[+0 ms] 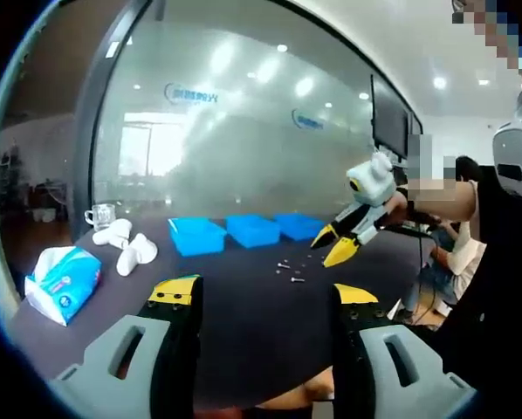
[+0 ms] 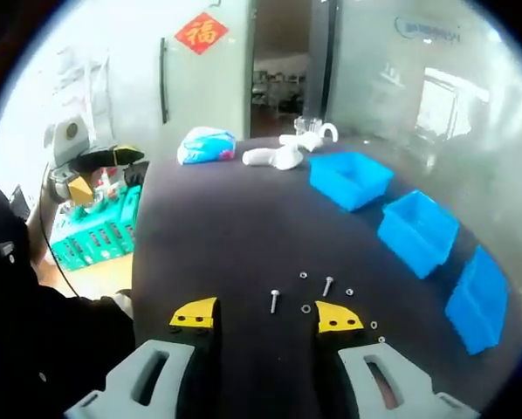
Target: Sort the screws, nuts, and washers into the corresponding bins
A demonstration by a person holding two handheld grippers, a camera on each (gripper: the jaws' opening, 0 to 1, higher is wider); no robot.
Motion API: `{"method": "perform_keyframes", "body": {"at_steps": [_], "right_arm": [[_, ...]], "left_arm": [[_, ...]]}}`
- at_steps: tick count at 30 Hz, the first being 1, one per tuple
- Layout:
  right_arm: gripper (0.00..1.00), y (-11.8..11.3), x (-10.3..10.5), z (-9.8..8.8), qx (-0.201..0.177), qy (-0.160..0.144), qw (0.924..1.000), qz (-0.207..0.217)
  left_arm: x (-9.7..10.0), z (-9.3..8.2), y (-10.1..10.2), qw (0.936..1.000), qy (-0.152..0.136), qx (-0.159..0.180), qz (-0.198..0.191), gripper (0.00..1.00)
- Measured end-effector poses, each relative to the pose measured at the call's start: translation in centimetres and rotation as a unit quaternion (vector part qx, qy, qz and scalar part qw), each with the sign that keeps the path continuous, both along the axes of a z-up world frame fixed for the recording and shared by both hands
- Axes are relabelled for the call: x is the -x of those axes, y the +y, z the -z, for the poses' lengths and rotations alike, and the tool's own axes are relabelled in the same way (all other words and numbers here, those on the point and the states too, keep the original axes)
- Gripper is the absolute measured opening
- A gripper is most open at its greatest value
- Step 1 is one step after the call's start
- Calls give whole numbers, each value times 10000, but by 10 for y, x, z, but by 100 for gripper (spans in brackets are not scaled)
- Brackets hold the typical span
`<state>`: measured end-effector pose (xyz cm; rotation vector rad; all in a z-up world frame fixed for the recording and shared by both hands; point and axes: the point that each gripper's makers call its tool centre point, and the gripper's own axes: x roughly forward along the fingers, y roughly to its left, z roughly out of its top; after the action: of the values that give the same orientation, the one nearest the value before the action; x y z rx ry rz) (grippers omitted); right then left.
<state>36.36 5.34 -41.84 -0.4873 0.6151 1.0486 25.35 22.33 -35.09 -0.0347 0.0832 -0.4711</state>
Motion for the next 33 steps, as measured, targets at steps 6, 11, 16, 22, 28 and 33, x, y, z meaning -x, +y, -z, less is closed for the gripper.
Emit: {"method": "perform_keyframes", "body": {"at_steps": [6,11,16,22,28,33], "right_arm": [[33,10,0,16,379,406,9983,-161],[28,14,-9,22,654,668,9955,-127],[25,14,-15,30,944,832,9919,-154],[20,10,-15,39,1440,1153,9824,-283],[17,10,-25,38,1878,1223,9742,-268],[17,12,-24,40,2188,1376,9656,-284]], "left_arm": [[2,2,3,10000,15,41,-56,55],[4,7,6,9999,45,82,-108,55],[6,10,8,9998,79,130,-146,54],[7,11,7,9998,89,125,-138,54],[9,11,3,9998,77,146,-85,54],[9,12,2,9998,77,158,-52,54]]}}
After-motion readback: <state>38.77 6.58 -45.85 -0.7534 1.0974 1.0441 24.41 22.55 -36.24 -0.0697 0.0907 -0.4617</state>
